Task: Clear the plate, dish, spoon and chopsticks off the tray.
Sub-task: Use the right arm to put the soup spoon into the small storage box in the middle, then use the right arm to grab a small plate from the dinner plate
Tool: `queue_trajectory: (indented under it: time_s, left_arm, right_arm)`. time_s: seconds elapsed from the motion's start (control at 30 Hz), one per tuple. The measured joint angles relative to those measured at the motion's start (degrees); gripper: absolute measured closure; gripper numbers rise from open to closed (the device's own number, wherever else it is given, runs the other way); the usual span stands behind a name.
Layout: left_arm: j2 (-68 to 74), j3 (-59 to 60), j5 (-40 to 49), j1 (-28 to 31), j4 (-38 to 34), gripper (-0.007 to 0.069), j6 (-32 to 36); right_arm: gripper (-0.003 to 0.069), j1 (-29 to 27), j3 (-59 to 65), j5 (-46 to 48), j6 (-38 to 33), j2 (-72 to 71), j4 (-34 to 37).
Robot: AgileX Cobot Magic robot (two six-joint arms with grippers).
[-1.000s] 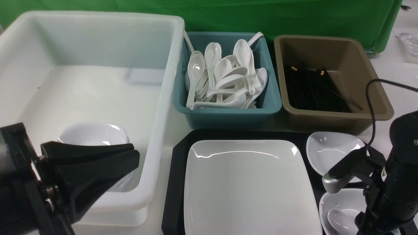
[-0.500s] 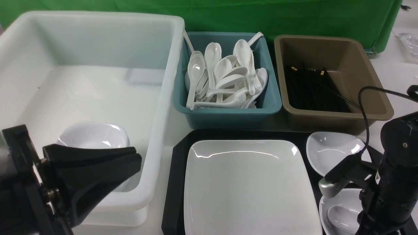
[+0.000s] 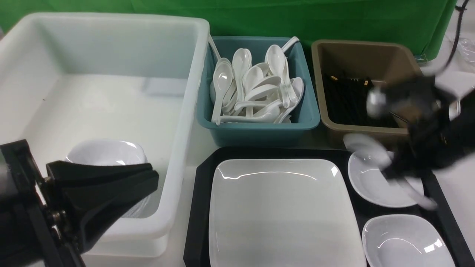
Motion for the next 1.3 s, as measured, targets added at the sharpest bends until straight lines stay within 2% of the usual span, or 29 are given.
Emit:
queue_trajectory:
  time_s: [0.03,0.07,0.13,0.23,0.37,0.4,0.47,0.5,0.57,0.6,0.63,0.73,0.97,1.03,1.13,1.23,1.3]
  left_arm:
    - [0.0,0.0,-0.3,0.0,0.0,0.0608,0.0]
    - [0.0,0.0,-0.4,0.0,0.0,0.0608,0.0]
    - [0.0,0.0,-0.6,0.0,0.0,0.0608,0.0]
    - [0.0,0.0,-0.7,0.0,0.0,0.0608,0.0]
    - [0.0,0.0,-0.9,0.0,0.9,0.0608,0.0]
    - [0.0,0.0,-0.9,0.0,1.5,0.0608,0.0]
    - [0.0,0.0,-1.0,0.0,2.5,0.0608,0.0]
    - [0.0,0.0,-1.0,0.0,2.6,0.0608,0.0]
    - [0.0,0.0,-1.0,0.0,3.1,0.0608,0.0]
    - [0.0,0.0,-1.0,0.0,3.4,0.0608,0.0]
    - [0.0,0.0,-1.1,0.0,3.6,0.0608,0.0]
    - [0.0,0.0,-1.1,0.0,4.3,0.0608,0.0]
    - [0.0,0.0,-1.1,0.0,4.6,0.0608,0.0]
    - [0.0,0.0,-1.1,0.0,4.6,0.0608,0.0]
    - [0.0,0.0,-1.1,0.0,4.4,0.0608,0.1]
    - [0.0,0.0,-1.1,0.0,4.2,0.0608,0.1]
    - [0.0,0.0,-1.1,0.0,4.2,0.0608,0.1]
  right_arm:
    - [0.0599,0.3,-1.8,-4.5,-0.8,0.9,3.3]
    - [0.0599,0.4,-2.2,-5.2,-0.9,1.1,3.8]
    - [0.0599,1.5,-5.9,-12.3,-1.2,4.3,7.1]
    - [0.0599,3.7,-12.6,-20.6,-1.3,12.3,8.9]
    - [0.0578,4.8,-21.3,-27.0,-0.1,23.2,9.5]
    - [0.0547,4.8,-23.7,-28.1,0.6,25.7,9.5]
    - [0.0429,4.4,-26.9,-28.6,2.1,30.4,9.5]
    - [0.0312,4.2,-27.9,-28.7,2.4,31.5,9.4]
    - [0.0169,4.0,-28.2,-27.6,2.5,32.0,8.4]
    - [0.0110,3.9,-28.3,-26.6,2.6,31.9,7.5]
    - [0.0087,3.8,-28.3,-25.6,2.6,31.3,6.7]
    - [0.0092,3.7,-28.3,-19.2,2.6,28.4,3.4]
    - [0.0350,4.5,-25.9,7.6,3.6,16.7,-7.4]
    - [0.0391,5.7,-22.2,14.6,3.7,12.8,-9.8]
    - [0.0367,9.9,-9.7,23.1,4.5,5.2,-12.9]
    - [0.0302,12.7,0.0,22.1,5.4,0.0,-13.2]
    - [0.0234,14.4,8.5,18.8,6.2,-3.5,-13.6]
